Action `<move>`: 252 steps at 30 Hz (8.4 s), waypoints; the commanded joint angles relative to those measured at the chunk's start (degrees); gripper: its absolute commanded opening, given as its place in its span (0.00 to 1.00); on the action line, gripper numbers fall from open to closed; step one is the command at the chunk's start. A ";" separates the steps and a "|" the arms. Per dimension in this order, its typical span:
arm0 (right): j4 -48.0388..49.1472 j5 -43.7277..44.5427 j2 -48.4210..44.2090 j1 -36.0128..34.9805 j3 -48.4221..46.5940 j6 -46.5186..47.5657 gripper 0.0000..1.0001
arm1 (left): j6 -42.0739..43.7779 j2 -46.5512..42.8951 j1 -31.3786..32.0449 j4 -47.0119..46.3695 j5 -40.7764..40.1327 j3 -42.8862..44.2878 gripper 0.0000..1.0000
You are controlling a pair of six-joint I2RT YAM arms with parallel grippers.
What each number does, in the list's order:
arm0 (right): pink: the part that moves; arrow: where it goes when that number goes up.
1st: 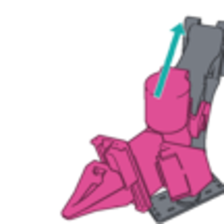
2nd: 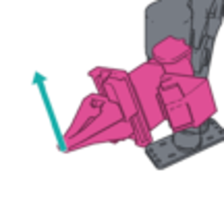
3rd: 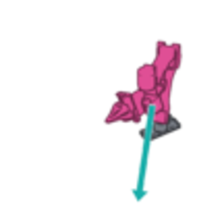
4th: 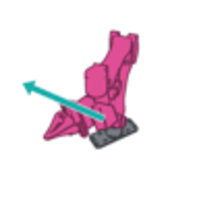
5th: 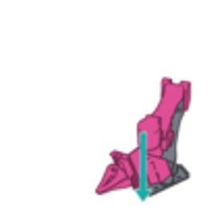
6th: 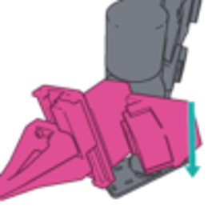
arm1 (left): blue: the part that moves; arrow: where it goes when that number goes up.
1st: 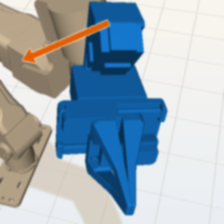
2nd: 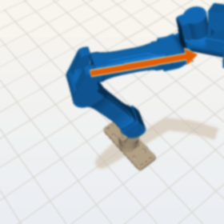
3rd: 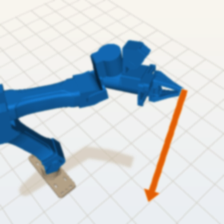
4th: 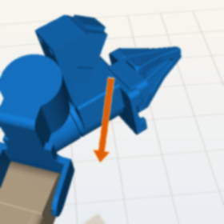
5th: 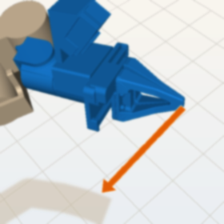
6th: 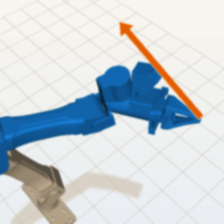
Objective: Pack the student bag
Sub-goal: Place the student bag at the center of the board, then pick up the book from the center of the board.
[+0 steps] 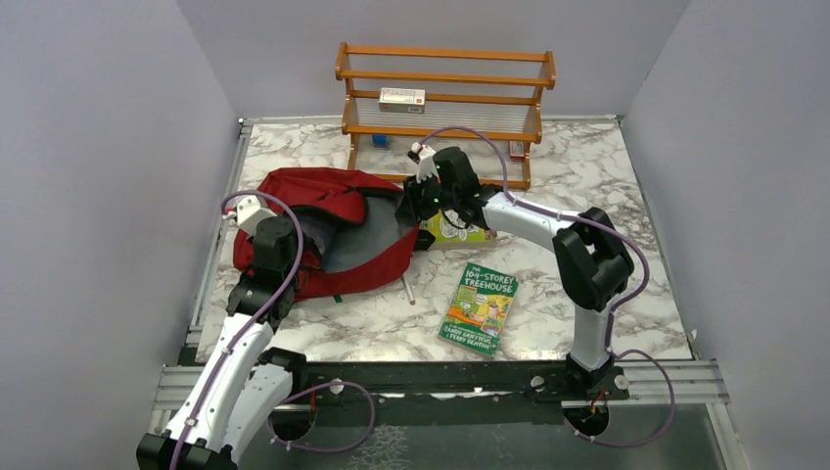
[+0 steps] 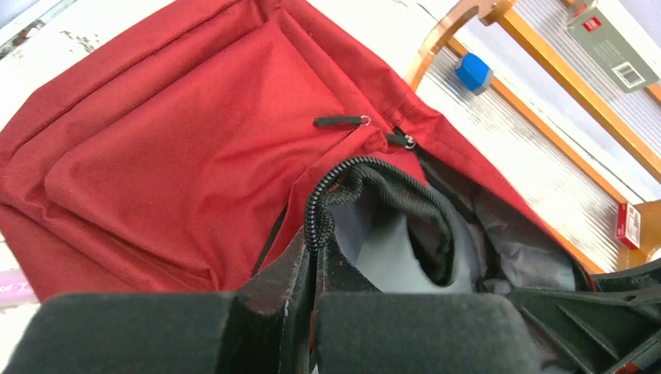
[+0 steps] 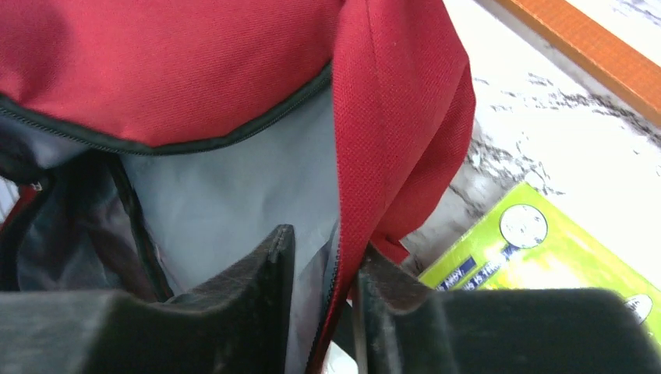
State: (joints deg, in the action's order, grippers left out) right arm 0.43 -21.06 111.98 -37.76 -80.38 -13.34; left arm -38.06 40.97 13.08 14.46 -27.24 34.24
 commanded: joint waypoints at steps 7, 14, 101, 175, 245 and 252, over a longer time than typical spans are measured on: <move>20.50 6.11 -19.40 0.40 18.02 12.77 0.63 | 4.59 -1.67 -0.42 -7.04 10.18 0.76 0.00; 35.05 -4.45 -21.72 0.40 23.65 26.06 0.63 | 6.89 -1.41 -0.39 -7.73 11.60 2.45 0.00; 27.26 -8.11 20.70 2.58 -21.53 25.41 0.43 | -14.97 -3.84 0.19 24.49 -17.18 0.70 0.61; 7.26 -0.46 -0.66 -4.61 15.67 -15.04 0.48 | 43.77 54.21 15.17 11.38 -8.85 21.47 0.71; -42.56 44.63 -44.51 -1.53 31.55 -39.82 0.70 | 18.15 34.88 19.48 -8.96 32.14 21.41 0.65; -50.13 40.91 -51.21 -1.53 36.93 -48.75 0.72 | 11.72 39.30 28.97 -14.03 31.24 17.51 0.67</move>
State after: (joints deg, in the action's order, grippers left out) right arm -42.30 20.25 64.34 -39.35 -47.13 -54.63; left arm -21.34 78.00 38.26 5.04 3.07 53.91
